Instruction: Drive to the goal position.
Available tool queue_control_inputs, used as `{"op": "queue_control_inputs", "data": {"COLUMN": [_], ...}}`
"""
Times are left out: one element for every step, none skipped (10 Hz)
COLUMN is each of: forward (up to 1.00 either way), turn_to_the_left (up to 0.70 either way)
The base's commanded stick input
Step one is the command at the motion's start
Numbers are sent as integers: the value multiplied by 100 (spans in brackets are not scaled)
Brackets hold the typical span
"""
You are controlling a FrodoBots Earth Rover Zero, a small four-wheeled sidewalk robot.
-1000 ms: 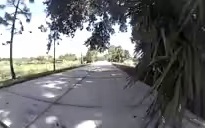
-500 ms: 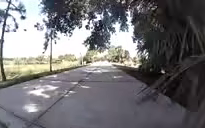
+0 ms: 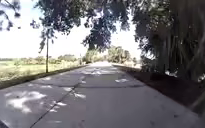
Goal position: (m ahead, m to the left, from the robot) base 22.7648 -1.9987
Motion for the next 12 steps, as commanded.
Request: {"op": "queue_control_inputs", "data": {"forward": [85,85,85,85,85,85,85,85,85,85,85,85], "turn_to_the_left": [0,0,0,0,0,0,0,0,0,0,0,0]}}
